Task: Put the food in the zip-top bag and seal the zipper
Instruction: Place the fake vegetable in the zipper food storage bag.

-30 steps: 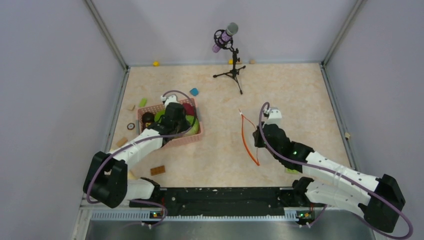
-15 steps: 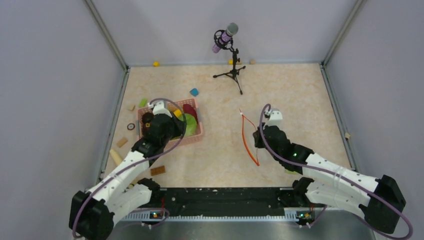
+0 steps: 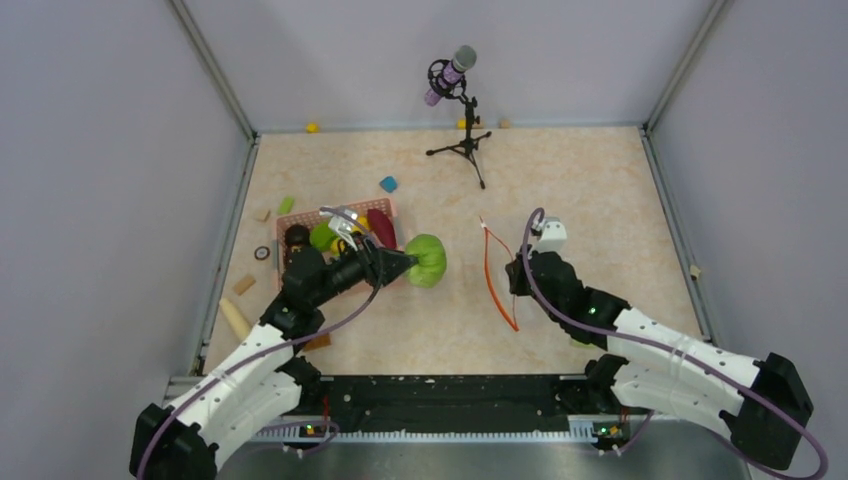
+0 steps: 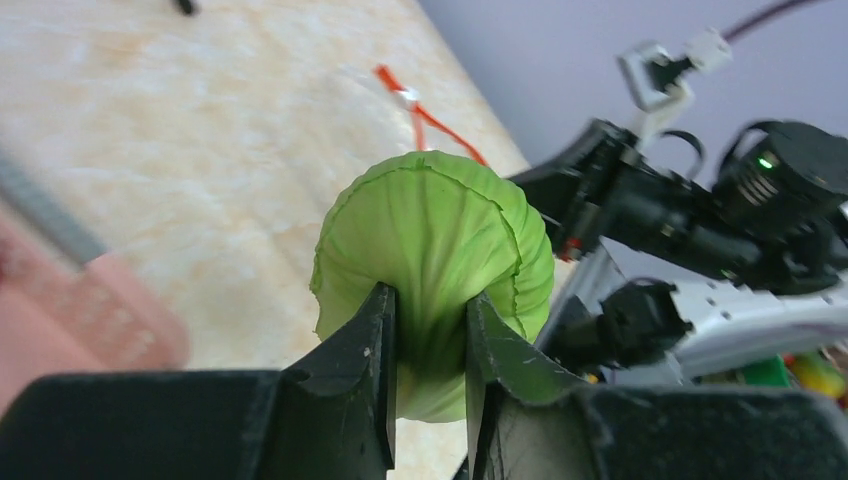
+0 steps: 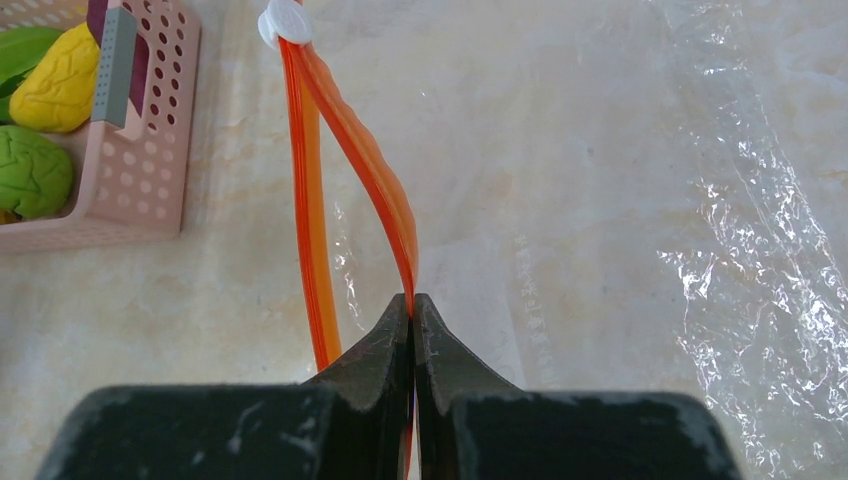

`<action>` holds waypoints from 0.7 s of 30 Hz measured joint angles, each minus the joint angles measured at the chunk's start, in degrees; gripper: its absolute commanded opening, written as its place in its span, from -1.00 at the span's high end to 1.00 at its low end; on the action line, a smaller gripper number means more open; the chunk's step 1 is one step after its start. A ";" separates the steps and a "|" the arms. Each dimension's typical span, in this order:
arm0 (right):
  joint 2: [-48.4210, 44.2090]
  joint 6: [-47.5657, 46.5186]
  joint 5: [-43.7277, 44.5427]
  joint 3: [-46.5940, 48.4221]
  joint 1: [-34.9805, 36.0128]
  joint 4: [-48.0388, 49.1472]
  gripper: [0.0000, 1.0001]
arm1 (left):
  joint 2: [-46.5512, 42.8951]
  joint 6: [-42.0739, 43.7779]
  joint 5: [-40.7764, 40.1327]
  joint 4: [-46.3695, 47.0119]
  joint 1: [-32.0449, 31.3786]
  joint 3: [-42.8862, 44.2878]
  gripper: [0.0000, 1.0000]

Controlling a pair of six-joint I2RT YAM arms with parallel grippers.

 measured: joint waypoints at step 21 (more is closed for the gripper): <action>-5.73 0.33 -8.52 -1.97 -0.02 3.37 1.00 | 30.88 -2.93 10.14 36.48 -19.89 3.04 1.00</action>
